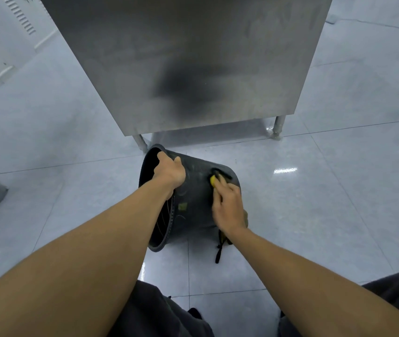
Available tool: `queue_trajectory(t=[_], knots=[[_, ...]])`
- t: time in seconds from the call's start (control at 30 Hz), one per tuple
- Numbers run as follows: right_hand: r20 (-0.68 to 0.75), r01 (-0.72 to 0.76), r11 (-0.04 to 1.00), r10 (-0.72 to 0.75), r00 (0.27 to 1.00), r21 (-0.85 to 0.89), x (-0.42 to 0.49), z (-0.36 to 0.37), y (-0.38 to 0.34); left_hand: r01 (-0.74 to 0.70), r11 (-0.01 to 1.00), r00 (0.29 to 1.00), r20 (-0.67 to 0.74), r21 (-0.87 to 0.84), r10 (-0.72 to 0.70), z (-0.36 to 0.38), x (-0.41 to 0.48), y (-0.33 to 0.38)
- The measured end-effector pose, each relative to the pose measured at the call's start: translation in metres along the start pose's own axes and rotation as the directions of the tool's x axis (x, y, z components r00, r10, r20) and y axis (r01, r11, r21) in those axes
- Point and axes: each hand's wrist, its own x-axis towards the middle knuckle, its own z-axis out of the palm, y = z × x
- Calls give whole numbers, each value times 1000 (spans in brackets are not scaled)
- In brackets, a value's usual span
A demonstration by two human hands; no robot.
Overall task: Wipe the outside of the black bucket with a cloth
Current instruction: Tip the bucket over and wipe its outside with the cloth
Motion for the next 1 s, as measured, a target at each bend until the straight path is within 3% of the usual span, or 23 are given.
queue_trajectory(t=[0.13, 0.2, 0.27, 0.37, 0.43, 0.5, 0.57, 0.63, 0.7, 0.77, 0.83, 0.9, 1.0], knots=[[32, 351, 935, -353, 935, 42, 3, 3, -39, -52, 999, 999, -9, -3, 52, -2, 7, -7], [76, 422, 907, -422, 904, 17, 5, 7, -35, -59, 998, 998, -22, -9, 59, -3, 9, -11], [103, 385, 918, -376, 921, -93, 6, 11, -21, -30, 999, 999, -35, -25, 29, -6, 9, -14], [77, 45, 977, -29, 997, -211, 6, 6, 10, 23, 1000, 999, -23, -12, -24, -10, 5, -13], [89, -166, 976, 179, 980, -141, 8, 0, 21, 25, 999, 1000, 13, 48, -26, -11, 4, -12], [85, -281, 960, 281, 956, -13, 10, 0, 19, 21, 997, 999, 38, 76, -24, -11, 4, -11], [71, -253, 965, 248, 966, 64, 8, 3, 8, 8, 998, 999, 44, 68, -11, -12, 6, -12], [74, -66, 993, 58, 996, 100, 2, 8, -15, -12, 1000, 999, 46, 23, 11, -10, 7, -13], [72, 173, 977, -183, 981, 124, -3, 12, -41, -32, 999, 998, 57, -18, 33, -7, 8, -14], [38, 275, 949, -284, 958, 156, -1, 13, -61, -93, 995, 993, 69, -25, 95, -5, 8, -13], [29, 271, 952, -278, 960, 139, 7, 12, -65, -165, 986, 980, 111, -20, 166, -5, 10, -15], [26, 229, 973, -228, 973, -34, 18, 11, -49, -224, 975, 956, 194, 0, 220, -4, 13, -19], [21, 7, 970, -2, 1000, -244, 28, 2, -11, -287, 957, 924, 271, 27, 270, -5, 8, -21]])
